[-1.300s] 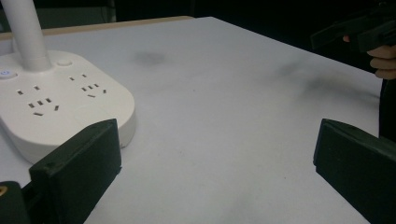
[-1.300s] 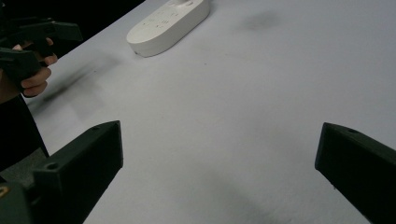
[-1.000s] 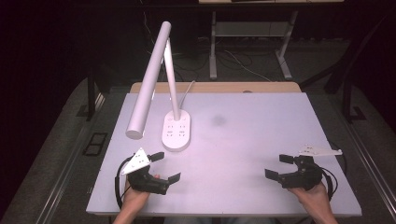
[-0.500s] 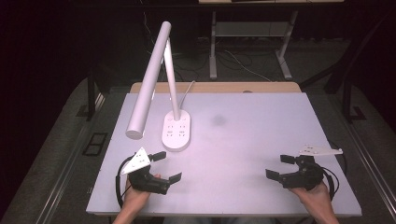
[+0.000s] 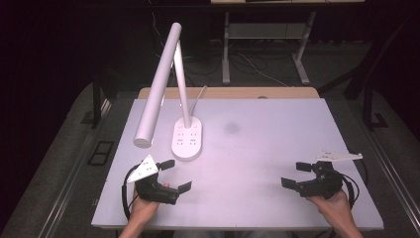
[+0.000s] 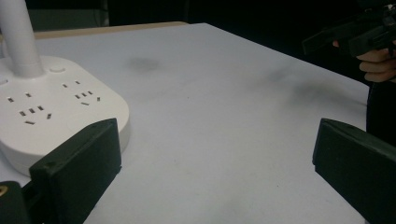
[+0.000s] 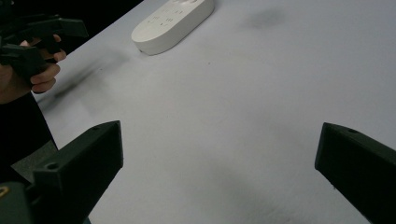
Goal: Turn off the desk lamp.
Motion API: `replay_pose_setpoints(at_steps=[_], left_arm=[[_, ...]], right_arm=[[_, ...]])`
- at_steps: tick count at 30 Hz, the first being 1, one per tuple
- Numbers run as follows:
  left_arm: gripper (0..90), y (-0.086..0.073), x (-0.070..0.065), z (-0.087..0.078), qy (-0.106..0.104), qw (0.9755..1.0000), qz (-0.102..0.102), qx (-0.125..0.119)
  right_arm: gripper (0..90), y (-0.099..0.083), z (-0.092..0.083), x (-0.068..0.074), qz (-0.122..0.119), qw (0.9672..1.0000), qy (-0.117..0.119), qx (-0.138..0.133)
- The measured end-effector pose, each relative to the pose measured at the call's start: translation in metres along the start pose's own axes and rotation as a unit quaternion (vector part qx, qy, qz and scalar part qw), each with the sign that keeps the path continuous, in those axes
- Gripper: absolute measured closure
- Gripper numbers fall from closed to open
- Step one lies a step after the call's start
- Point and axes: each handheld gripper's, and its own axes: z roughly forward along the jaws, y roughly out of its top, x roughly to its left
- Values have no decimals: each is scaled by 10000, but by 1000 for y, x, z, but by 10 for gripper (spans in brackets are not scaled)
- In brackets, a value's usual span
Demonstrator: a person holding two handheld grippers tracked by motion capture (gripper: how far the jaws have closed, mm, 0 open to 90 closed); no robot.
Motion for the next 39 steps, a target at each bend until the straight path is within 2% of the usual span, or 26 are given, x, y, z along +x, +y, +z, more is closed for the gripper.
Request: replay_pose_setpoints(at_steps=[4,11,26,32,39], left_arm=[[0,0,2,0,-18,10000,-61,-35],[0,0,1,0,-65,10000,-51,-6],[0,0,1,2,-133,9998,-110,59],[0,0,1,2,-131,9998,-113,68],[0,0,1,2,-139,9998,-115,66]], right_arm=[[9,10,1,2,-155,9999,-34,61],[9,24,4,7,-332,9994,-11,104],[9,44,14,5,-471,9986,-14,250],[9,57,18,3,-488,9984,32,296],[9,74,26,6,-616,9974,79,359]])
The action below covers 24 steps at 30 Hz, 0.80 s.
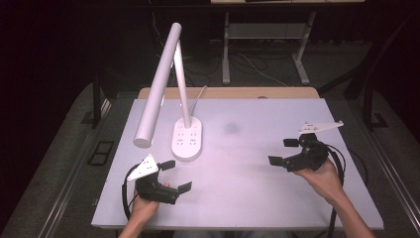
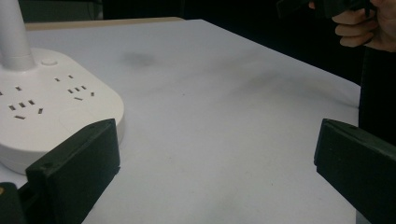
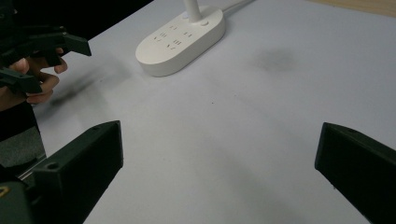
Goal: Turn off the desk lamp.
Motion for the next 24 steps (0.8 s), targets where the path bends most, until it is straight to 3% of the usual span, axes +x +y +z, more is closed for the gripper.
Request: replay_pose_setpoints(at_steps=[16,24], left_arm=[[0,0,0,0,-16,10000,9,7],[0,0,-1,-1,-6,10000,18,36]], right_arm=[[10,38,31,13,-351,9992,107,170],[10,51,52,13,-350,9989,149,268]])
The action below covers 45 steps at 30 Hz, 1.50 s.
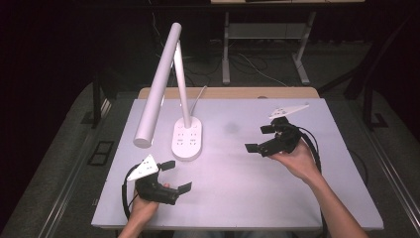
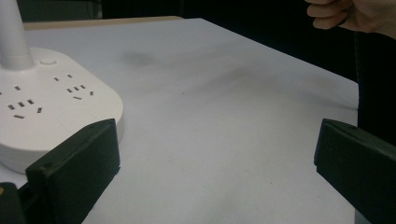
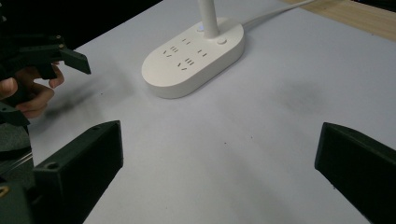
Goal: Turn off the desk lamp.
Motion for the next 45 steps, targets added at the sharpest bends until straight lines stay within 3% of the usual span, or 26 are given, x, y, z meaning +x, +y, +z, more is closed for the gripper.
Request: replay_pose_setpoints(at_steps=[12,17,27,45], left_arm=[[0,0,0,0,-28,10000,6,-13],[0,0,-1,0,-39,10000,8,-16],[0,-1,-1,-1,-59,10000,-4,6],[0,-1,-2,0,-114,9999,-3,-11]], right_arm=[[10,20,35,1,-100,9998,120,155],[10,26,51,-4,4,9997,176,172],[10,37,70,-8,114,9995,199,216],[10,59,107,-7,81,9992,225,308]])
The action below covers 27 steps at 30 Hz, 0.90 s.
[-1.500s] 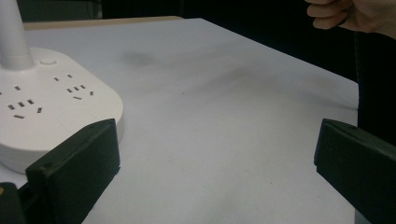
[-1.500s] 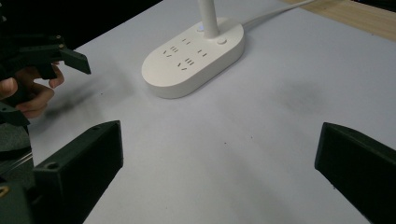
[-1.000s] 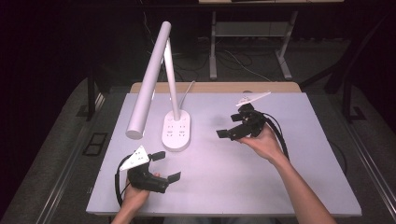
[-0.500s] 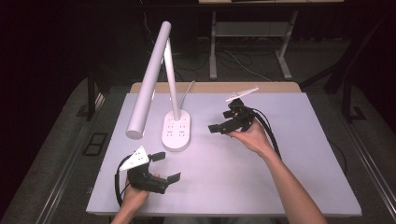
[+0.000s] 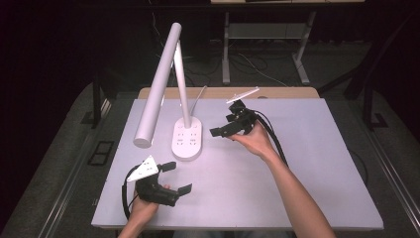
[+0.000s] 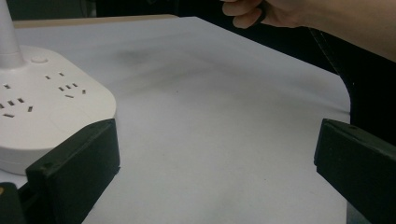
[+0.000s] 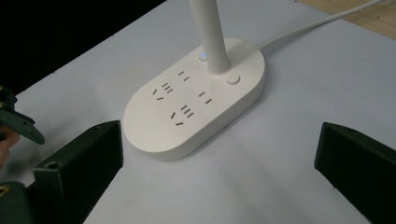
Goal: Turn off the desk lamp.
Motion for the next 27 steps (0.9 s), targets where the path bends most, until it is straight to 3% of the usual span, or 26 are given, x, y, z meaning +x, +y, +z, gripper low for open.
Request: replay_pose_setpoints(at_steps=[8,10,14,16,19,27], left_arm=[[0,0,0,-1,-21,10000,6,-27],[0,0,0,-1,-21,10000,22,-21],[0,0,0,-2,-19,10000,36,-31],[0,0,-1,-3,-16,10000,9,-39],[0,0,0,-4,-17,10000,-3,-80],[0,0,1,-6,9,9999,-28,-99]], right_arm=[[15,12,24,0,-8,10000,48,38],[106,14,27,-1,-79,9999,147,-16],[203,17,32,-2,-131,9998,131,-112],[307,18,38,-4,-153,9998,109,-82],[354,20,42,-5,-144,9998,123,-75],[605,28,60,-12,96,9999,109,-50]])
